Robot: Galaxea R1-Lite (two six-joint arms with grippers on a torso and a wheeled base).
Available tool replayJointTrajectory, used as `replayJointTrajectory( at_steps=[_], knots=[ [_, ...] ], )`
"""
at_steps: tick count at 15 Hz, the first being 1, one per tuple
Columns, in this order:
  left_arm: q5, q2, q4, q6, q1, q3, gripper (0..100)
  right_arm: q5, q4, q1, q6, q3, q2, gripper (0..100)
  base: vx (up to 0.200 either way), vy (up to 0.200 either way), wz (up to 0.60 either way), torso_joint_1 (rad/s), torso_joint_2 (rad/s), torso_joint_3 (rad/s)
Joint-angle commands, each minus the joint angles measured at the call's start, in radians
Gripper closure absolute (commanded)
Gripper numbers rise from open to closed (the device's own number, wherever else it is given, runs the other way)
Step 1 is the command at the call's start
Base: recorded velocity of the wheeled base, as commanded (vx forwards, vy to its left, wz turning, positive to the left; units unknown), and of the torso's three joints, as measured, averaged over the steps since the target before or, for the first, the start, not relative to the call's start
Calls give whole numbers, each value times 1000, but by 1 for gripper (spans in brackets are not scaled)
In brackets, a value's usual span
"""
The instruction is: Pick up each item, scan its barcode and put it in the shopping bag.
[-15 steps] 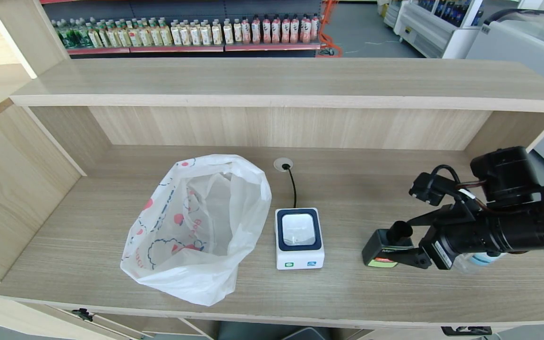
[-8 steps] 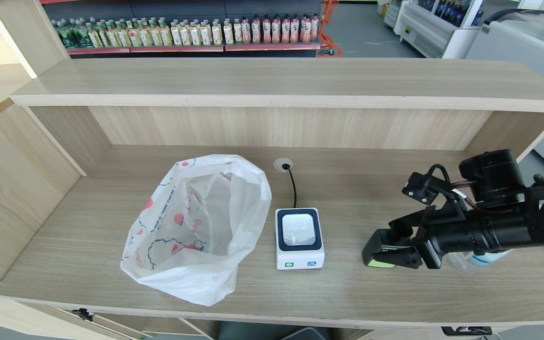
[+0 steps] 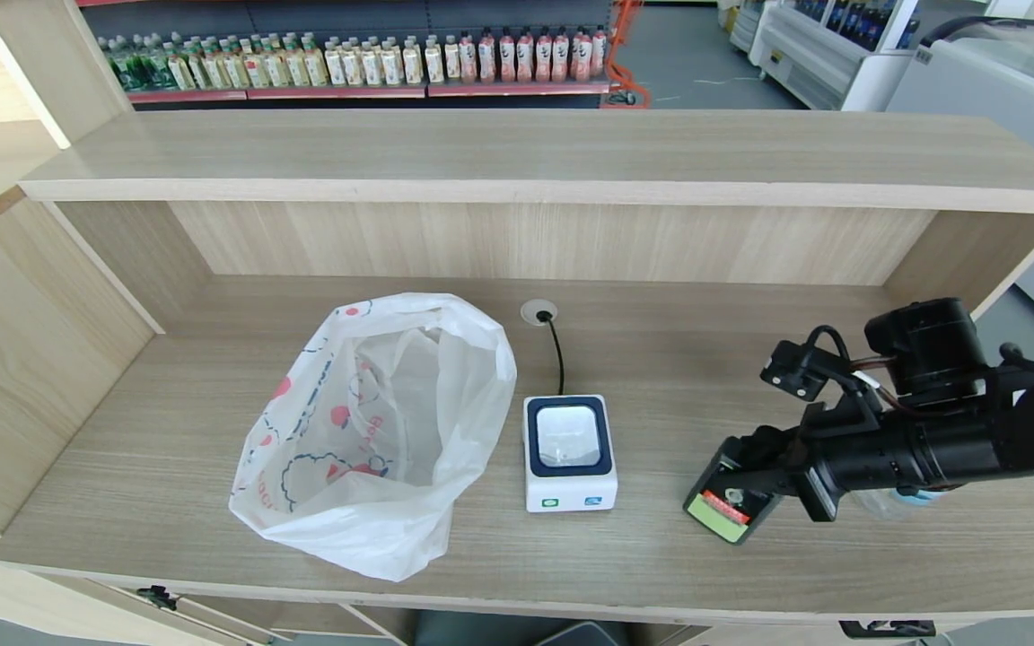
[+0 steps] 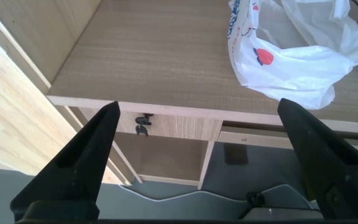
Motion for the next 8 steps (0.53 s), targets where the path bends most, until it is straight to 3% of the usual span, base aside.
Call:
replayJointTrajectory(
  at_steps=[1,6,8],
  knots=[
    [0,0,0,0,1,0,0,-1,-6,-18,0,22,-18,100,0,0,0,0,0,0],
    [-1,0,0,0,1,0,0,7,0,-99,14,67,-127,100,0,0,0,0,0,0],
    [0,0,0,0,1,0,0,79,-1,-108,41,61,-179,100,0,0,0,0,0,0]
  ],
)
